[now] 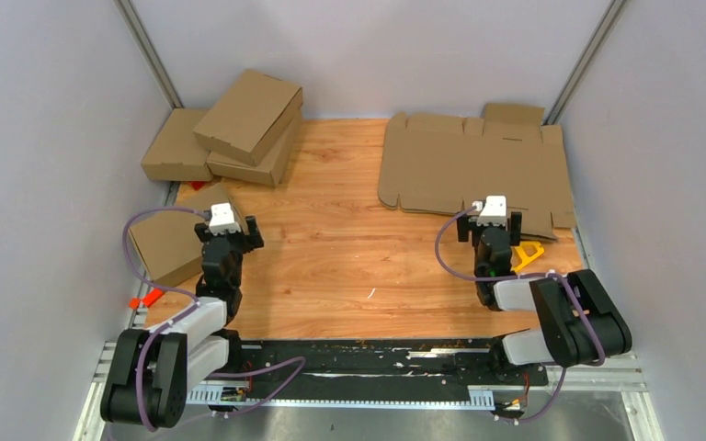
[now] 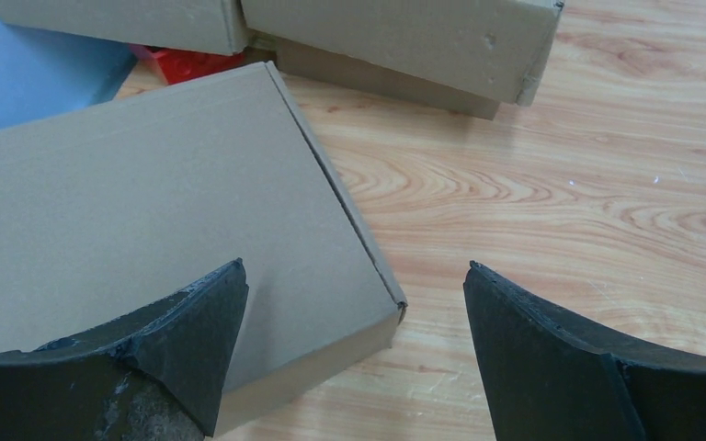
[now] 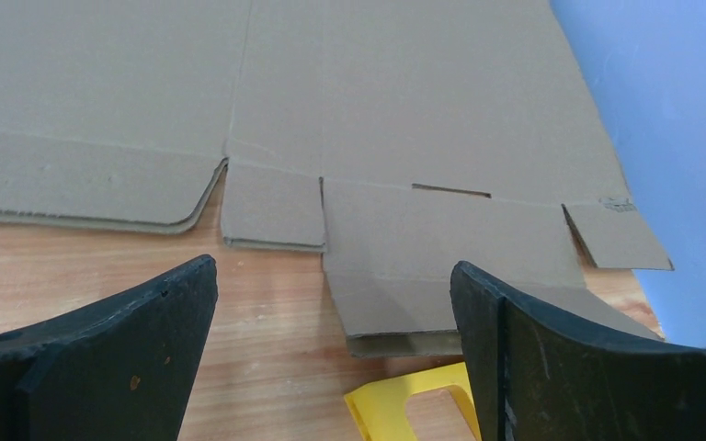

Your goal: Fold the paper box

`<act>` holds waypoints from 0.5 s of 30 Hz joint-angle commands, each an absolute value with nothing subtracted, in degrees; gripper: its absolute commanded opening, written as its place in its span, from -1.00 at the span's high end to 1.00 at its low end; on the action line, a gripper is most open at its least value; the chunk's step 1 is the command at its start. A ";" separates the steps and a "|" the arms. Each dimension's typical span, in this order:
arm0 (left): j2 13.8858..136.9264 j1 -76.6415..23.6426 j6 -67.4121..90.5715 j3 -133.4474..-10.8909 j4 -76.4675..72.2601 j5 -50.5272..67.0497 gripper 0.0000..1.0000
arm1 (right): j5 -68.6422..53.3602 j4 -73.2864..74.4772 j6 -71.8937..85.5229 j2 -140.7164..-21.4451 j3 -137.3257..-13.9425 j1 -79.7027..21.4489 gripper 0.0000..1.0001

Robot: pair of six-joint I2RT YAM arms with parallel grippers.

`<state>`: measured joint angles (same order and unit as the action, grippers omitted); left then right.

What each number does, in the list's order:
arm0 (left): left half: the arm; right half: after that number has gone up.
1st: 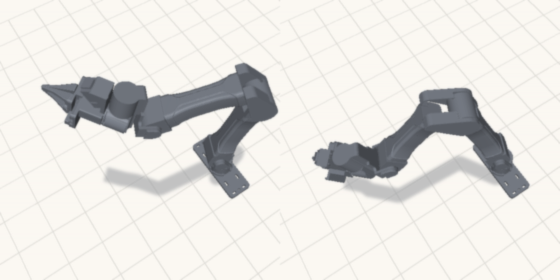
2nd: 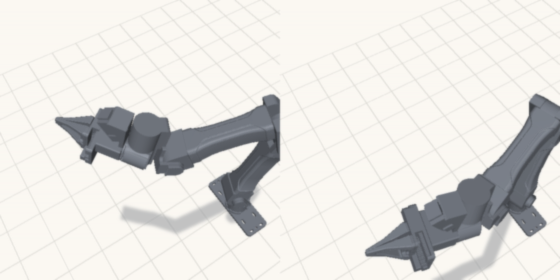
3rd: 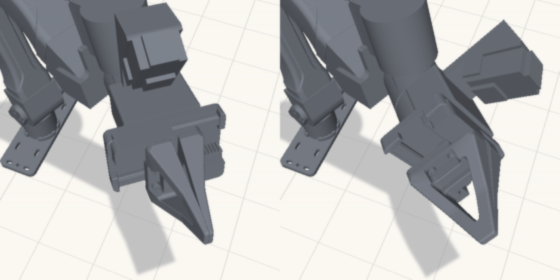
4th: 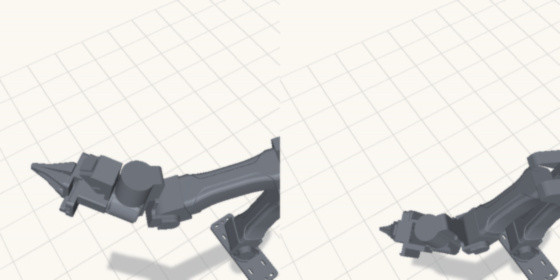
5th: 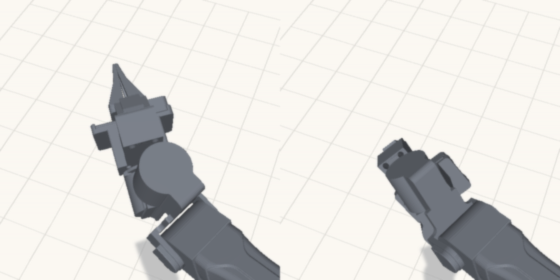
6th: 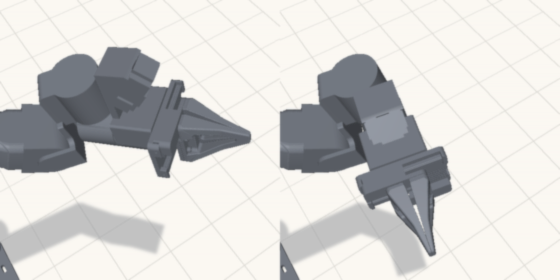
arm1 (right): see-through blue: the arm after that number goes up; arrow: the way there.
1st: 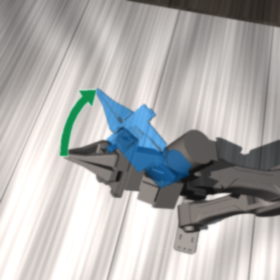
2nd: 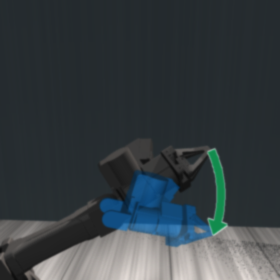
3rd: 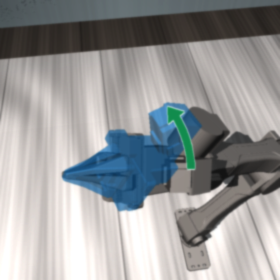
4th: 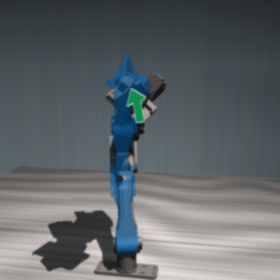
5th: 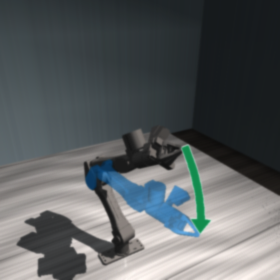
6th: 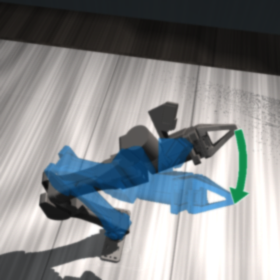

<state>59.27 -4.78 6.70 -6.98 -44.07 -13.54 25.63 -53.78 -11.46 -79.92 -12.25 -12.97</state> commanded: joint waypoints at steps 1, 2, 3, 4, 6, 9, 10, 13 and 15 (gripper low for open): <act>60.52 -4.48 4.71 -8.62 -47.01 -16.26 -0.90 | 26.88 -55.11 -9.98 -79.55 -15.69 -11.16 -0.99; 61.78 -4.48 4.74 -9.67 -46.23 -16.61 -0.90 | 27.30 -52.03 -9.11 -80.14 -17.54 -10.37 -1.00; 62.97 -4.48 4.75 -10.68 -45.49 -16.87 -0.89 | 29.68 -47.11 -7.48 -81.00 -20.40 -9.83 -1.00; 63.84 -4.53 4.33 -11.59 -44.88 -16.67 -0.88 | 33.48 -42.20 -4.69 -83.33 -23.82 -9.36 -1.00; 65.08 -4.48 2.86 -11.95 -46.09 -16.45 -0.85 | 36.54 -31.41 -2.91 -88.06 -31.58 -9.24 -1.00; 65.78 -4.53 1.41 -11.37 -48.76 -17.10 -0.85 | 33.44 -20.58 -4.24 -94.48 -40.63 -9.06 -0.72; 66.06 -4.51 0.73 -10.92 -49.82 -16.86 -0.85 | 32.20 -17.36 -4.99 -96.72 -43.46 -9.12 -0.51; 72.35 -4.49 0.07 -6.69 -63.38 -14.97 -0.87 | 34.09 -16.29 -6.39 -97.57 -44.32 -11.00 -0.60; 77.79 -4.49 -0.97 -5.45 -71.94 -13.39 -0.85 | 36.10 -23.88 -6.43 -92.65 -37.86 -11.58 -0.96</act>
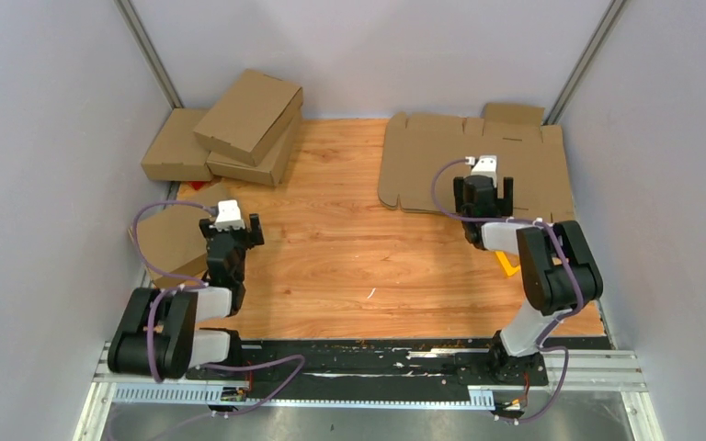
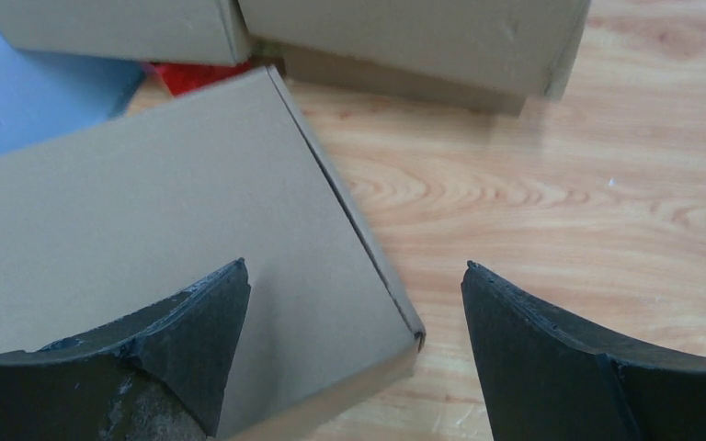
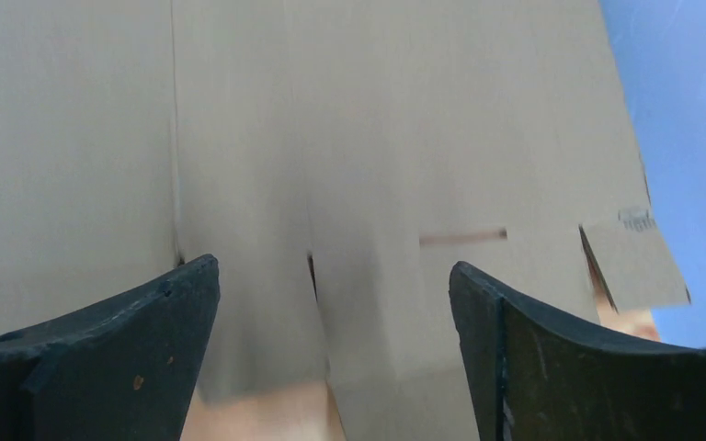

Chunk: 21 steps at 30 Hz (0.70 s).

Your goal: Fold the paper box

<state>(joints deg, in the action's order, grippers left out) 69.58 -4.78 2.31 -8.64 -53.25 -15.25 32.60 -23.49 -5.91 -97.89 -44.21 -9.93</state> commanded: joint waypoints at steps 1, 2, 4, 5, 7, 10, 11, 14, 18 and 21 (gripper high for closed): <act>78.98 -4.53 -1.91 -5.45 -73.44 -12.35 -0.83 | 36.38 -28.06 -5.89 -89.54 -34.04 -11.60 -1.00; 78.32 -4.49 -2.11 -6.10 -70.32 -11.46 -0.83 | 36.73 -33.17 -5.68 -86.72 -29.88 -11.57 -1.00; 76.57 -4.50 -3.05 -8.80 -62.73 -9.20 -0.83 | 37.24 -42.30 -5.05 -82.33 -23.14 -11.40 -1.00; 77.04 -4.49 -3.51 -9.68 -61.84 -8.30 -0.92 | 36.45 -44.37 -4.75 -81.31 -21.75 -11.08 -1.00; 78.39 -4.48 -3.16 -10.26 -62.89 -9.09 -1.00 | 34.21 -43.45 -5.19 -81.58 -22.57 -10.63 -1.00; 77.92 -4.50 -2.89 -11.24 -60.31 -9.63 -1.00 | 33.12 -41.47 -5.66 -82.47 -23.96 -10.55 -1.00; 78.21 -4.51 -2.85 -11.14 -60.87 -9.59 -1.00 | 33.12 -41.78 -5.71 -82.09 -23.68 -10.55 -1.00; 78.17 -4.48 -2.96 -11.42 -60.38 -9.34 -1.00 | 32.93 -43.42 -6.30 -80.81 -22.23 -10.76 -1.00; 78.31 -4.48 -2.98 -11.42 -60.56 -9.40 -1.00 | 34.67 -36.66 -4.29 -78.05 -23.57 -11.32 -1.00; 78.24 -4.49 -2.99 -11.47 -60.53 -9.36 -1.00 | 34.43 -30.13 -1.30 -76.49 -25.89 -11.26 -1.00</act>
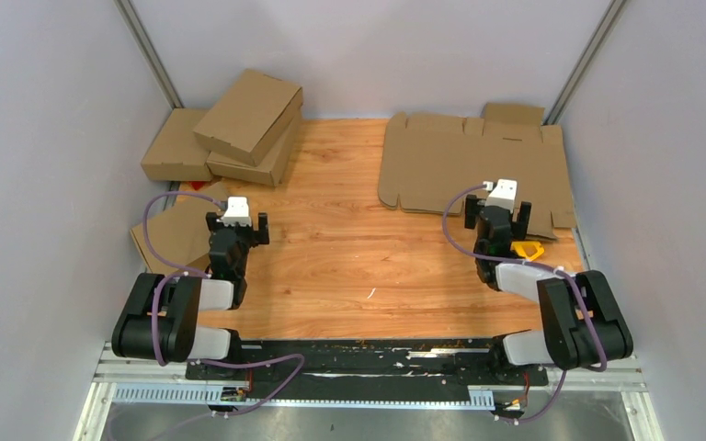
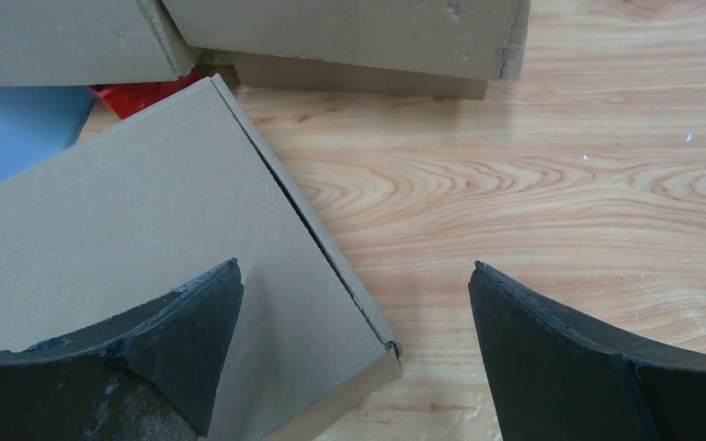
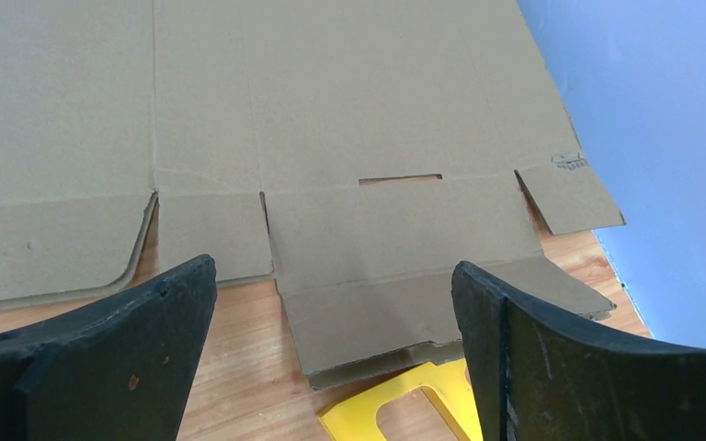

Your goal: Fold the paper box

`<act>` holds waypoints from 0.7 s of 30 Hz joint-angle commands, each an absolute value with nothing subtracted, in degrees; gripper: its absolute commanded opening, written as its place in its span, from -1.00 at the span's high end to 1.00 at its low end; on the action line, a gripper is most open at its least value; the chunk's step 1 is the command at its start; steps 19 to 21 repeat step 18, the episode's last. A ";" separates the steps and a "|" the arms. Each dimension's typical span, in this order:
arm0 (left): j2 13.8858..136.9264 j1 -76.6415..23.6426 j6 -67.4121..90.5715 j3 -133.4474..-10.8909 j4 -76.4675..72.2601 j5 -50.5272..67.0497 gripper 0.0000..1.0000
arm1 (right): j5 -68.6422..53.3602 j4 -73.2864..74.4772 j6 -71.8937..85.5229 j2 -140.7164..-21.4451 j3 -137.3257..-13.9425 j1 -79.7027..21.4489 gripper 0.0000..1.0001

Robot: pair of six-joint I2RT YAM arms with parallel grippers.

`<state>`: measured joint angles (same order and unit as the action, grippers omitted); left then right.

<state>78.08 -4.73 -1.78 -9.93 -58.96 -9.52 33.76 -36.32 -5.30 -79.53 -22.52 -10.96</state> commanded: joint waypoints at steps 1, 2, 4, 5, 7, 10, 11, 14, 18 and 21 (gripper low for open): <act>78.29 -4.48 -2.99 -11.43 -60.55 -9.40 -1.00 | 33.81 -29.43 -0.55 -75.82 -25.75 -11.25 -1.00; 78.26 -4.52 -2.94 -11.47 -60.53 -9.40 -1.00 | 32.91 -29.40 -0.32 -74.84 -24.91 -11.25 -1.00; 78.25 -4.49 -2.97 -11.43 -60.56 -9.40 -1.00 | 31.91 -30.66 1.03 -72.95 -23.14 -11.25 -1.00; 78.23 -4.48 -2.98 -11.47 -60.56 -9.40 -1.00 | 31.84 -31.35 1.24 -72.32 -22.47 -11.25 -1.00; 78.26 -4.49 -3.03 -11.42 -60.50 -9.29 -1.00 | 32.28 -31.56 1.57 -72.06 -22.22 -11.30 -1.00; 78.29 -4.52 -3.04 -11.35 -60.54 -9.29 -1.00 | 32.65 -30.21 1.66 -73.14 -23.58 -11.25 -1.00; 78.31 -4.53 -2.99 -11.38 -60.54 -9.31 -1.00 | 32.81 -29.89 1.75 -73.39 -23.88 -11.31 -1.00; 78.39 -4.49 -3.07 -11.56 -60.47 -9.23 -1.00 | 32.96 -30.23 1.84 -72.95 -23.49 -11.25 -1.00; 78.28 -4.49 -3.03 -11.48 -60.46 -9.21 -1.00 | 32.58 -30.85 2.04 -72.12 -22.58 -11.28 -1.00; 78.28 -4.49 -3.03 -11.48 -60.46 -9.21 -1.00 | 32.58 -30.85 2.04 -72.12 -22.58 -11.28 -1.00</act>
